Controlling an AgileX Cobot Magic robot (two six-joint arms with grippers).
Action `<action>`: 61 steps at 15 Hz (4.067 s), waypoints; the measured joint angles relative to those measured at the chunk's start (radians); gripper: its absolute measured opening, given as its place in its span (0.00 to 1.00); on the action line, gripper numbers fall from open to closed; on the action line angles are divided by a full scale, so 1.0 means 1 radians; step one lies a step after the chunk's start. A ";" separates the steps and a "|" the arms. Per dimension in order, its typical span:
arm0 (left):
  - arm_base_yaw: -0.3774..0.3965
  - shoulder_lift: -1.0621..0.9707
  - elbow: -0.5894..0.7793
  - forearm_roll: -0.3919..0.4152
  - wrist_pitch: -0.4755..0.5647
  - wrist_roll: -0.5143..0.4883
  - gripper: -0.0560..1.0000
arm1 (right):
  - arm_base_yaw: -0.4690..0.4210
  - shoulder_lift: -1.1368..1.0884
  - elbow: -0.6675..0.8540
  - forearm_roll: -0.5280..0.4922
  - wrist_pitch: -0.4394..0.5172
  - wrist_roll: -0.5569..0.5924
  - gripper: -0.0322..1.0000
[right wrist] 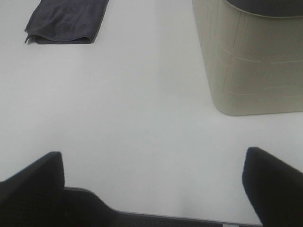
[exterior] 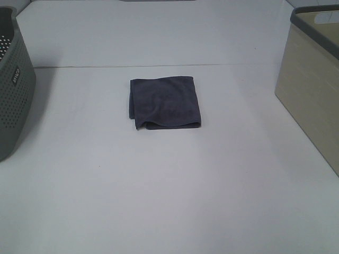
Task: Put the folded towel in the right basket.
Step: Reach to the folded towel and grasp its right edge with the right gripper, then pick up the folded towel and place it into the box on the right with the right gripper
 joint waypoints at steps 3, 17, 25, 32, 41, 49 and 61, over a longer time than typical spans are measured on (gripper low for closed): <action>0.000 0.000 0.000 0.000 0.000 0.000 0.99 | 0.000 0.000 0.000 0.000 0.000 0.000 0.98; 0.000 0.000 0.000 0.000 0.000 0.000 0.99 | 0.000 1.162 -0.862 0.127 0.107 -0.038 0.98; 0.000 0.000 0.000 0.000 0.000 0.000 0.99 | 0.152 2.077 -1.380 0.352 0.040 -0.092 0.97; 0.000 0.000 0.000 0.000 0.000 0.000 0.99 | 0.152 2.529 -1.790 0.372 0.013 -0.071 0.97; 0.000 0.000 0.000 0.000 0.000 0.000 0.99 | 0.154 2.677 -1.875 0.512 -0.045 -0.068 0.93; 0.000 0.000 0.000 0.000 0.000 0.000 0.99 | 0.256 2.759 -1.883 0.631 -0.187 -0.063 0.09; 0.000 0.000 0.000 0.000 0.000 0.000 0.99 | 0.085 2.178 -1.863 0.364 0.102 -0.114 0.09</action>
